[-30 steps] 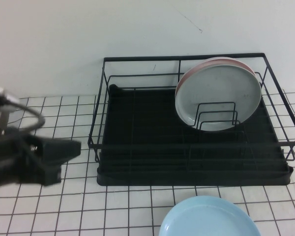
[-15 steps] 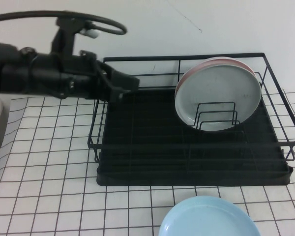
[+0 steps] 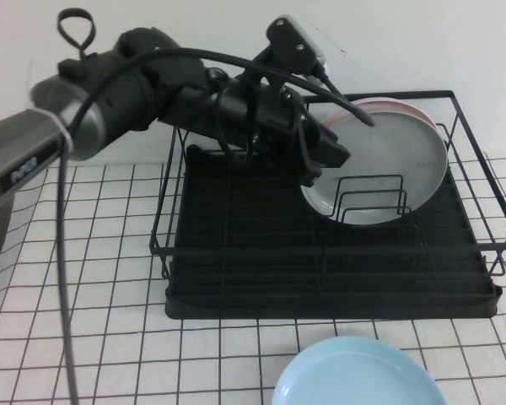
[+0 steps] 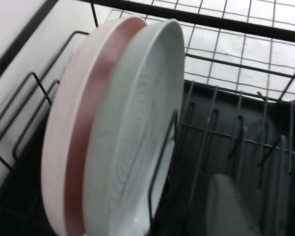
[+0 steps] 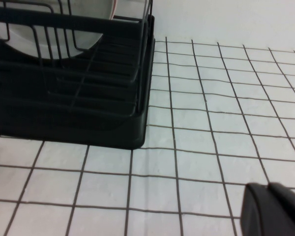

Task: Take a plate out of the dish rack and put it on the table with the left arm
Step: Grasp the plate from the shelf

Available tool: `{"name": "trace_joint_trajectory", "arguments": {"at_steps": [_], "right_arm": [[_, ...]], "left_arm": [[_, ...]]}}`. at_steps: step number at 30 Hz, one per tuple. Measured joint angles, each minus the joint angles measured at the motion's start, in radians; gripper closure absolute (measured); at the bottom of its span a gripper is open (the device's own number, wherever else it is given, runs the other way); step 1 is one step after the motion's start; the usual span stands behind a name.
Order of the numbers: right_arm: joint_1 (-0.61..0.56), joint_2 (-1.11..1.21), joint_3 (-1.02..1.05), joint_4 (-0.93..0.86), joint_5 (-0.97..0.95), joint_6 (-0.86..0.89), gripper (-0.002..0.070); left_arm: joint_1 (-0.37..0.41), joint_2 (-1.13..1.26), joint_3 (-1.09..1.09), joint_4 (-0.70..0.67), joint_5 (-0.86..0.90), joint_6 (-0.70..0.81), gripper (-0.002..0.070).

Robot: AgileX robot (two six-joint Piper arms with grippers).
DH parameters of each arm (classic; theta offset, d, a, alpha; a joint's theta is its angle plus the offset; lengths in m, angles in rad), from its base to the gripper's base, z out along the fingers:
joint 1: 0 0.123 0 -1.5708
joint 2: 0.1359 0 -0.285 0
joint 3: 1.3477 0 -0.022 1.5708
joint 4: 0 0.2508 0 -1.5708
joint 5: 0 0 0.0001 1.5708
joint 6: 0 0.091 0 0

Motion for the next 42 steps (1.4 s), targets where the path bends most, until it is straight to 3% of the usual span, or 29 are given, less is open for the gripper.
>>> {"name": "trace_joint_trajectory", "arguments": {"at_steps": [3, 7, 21, 42], "right_arm": [[0.000, 0.000, 0.000, 0.000, 0.000, 0.000, 0.0678], [0.000, 0.000, 0.000, 0.000, 0.000, 0.000, 0.0678], [0.000, 0.000, 0.000, 0.000, 0.000, 0.000, 0.0678], [0.000, 0.000, 0.000, 0.000, 0.000, -0.012, 0.0678]], "left_arm": [[-0.001, 0.037, -0.043, 0.009, -0.003, 0.028, 0.0343], [-0.001, 0.064, -0.053, 0.010, -0.050, 0.119, 0.0295], [-0.001, 0.126, -0.059, -0.041, -0.216, 0.240, 0.0281], [-0.001, 0.181, -0.062, -0.139, -0.257, 0.295, 0.0281]]}}
